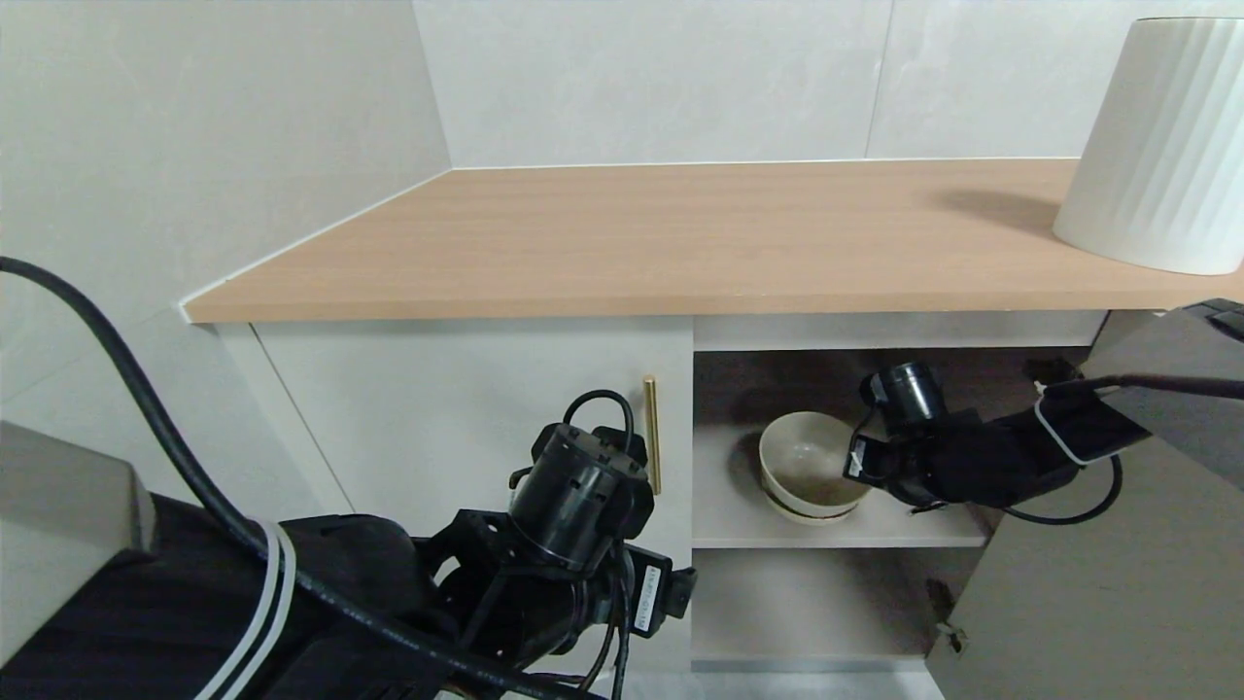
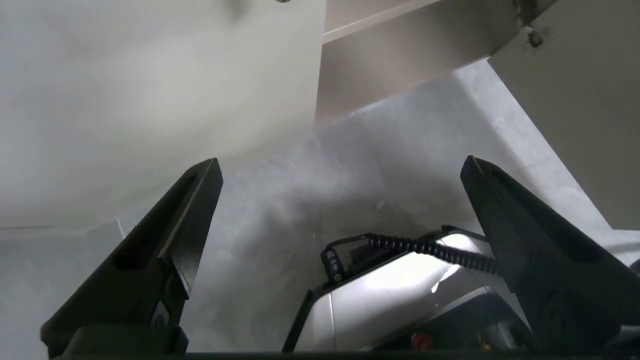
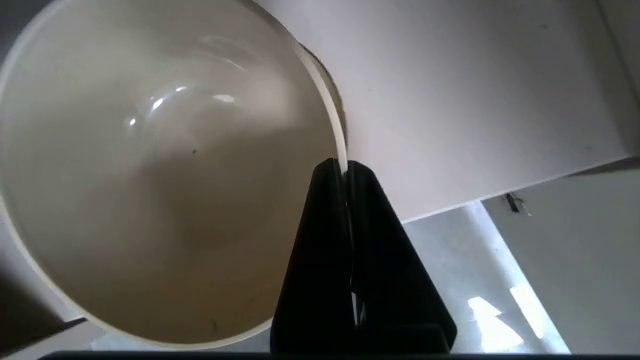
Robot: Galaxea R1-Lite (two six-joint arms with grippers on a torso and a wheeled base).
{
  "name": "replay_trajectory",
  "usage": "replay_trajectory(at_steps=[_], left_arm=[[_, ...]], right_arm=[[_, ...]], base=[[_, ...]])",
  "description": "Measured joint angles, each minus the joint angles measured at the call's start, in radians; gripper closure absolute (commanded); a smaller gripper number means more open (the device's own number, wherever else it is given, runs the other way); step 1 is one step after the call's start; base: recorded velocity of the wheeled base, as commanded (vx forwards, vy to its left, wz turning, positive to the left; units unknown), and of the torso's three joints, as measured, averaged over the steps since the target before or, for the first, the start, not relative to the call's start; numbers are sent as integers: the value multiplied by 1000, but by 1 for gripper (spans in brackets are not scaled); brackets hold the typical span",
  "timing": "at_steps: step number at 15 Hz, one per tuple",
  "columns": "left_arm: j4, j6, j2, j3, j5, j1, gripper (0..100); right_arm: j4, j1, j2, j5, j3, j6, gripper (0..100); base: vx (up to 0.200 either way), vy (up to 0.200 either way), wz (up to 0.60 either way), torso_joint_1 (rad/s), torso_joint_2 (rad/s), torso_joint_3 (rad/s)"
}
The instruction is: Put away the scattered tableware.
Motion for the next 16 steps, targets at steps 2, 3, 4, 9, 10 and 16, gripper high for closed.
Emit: replay_trajectory(at_steps=[2,3,4,9,10,16], left_arm=[[0,-1,0,0,0,0,0],[0,-1,0,0,0,0,0],[0,-1,0,0,0,0,0],[0,-1,0,0,0,1,0],[0,-1,0,0,0,3,0],[0,0,1,17,-3,10,0]], right_arm=[[1,-1,8,0,-2,0,0],[0,-1,11,0,-4,0,0],[0,-1,13,0,-4,0,0],[1,4,8,1,2,0,0],[1,8,2,2,6,1,0],[3,87,-129,13,138,-9,0]], base=[[0,0,0,0,0,0],[0,0,0,0,0,0],[0,0,0,0,0,0],[0,0,0,0,0,0],[0,0,0,0,0,0],[0,0,0,0,0,0]])
